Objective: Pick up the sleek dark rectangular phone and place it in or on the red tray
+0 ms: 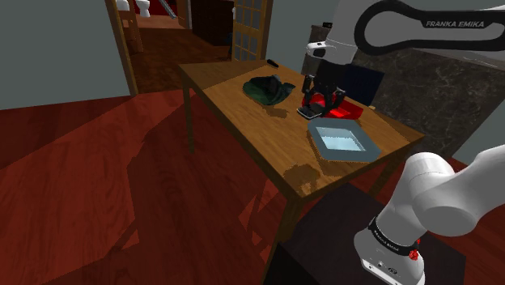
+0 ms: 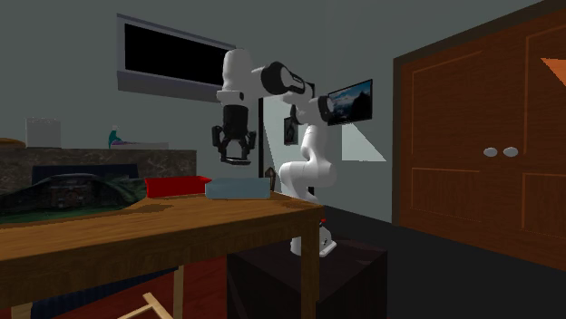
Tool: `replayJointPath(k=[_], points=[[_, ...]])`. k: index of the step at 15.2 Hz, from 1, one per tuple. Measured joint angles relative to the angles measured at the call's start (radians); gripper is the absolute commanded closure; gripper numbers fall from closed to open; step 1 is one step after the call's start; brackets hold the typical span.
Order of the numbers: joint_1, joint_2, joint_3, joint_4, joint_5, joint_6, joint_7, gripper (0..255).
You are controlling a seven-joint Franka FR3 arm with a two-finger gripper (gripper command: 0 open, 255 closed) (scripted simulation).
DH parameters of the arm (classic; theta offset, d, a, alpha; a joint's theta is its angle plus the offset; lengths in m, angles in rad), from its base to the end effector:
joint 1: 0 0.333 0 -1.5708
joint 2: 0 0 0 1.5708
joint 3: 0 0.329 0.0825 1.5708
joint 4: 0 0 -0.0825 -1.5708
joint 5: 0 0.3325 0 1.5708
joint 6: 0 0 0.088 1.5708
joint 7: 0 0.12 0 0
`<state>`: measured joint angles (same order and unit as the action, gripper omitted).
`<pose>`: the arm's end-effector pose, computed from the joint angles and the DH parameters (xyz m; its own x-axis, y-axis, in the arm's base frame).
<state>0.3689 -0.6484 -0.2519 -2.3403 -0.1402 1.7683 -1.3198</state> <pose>0.3118 0.0022 0.5653 0.0649 0.9975 0.0273 0.9961 -0.0664 0.0576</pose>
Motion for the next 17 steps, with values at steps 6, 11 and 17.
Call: replayJointPath(k=[6,11,17], points=[[-0.041,0.046,-0.133,0.072,-0.054,-0.010,-0.155,255],[-0.061,0.114,-0.246,0.150,-0.078,-0.005,-0.285,255],[-0.066,0.226,-0.394,0.267,-0.072,0.006,-0.451,255]])
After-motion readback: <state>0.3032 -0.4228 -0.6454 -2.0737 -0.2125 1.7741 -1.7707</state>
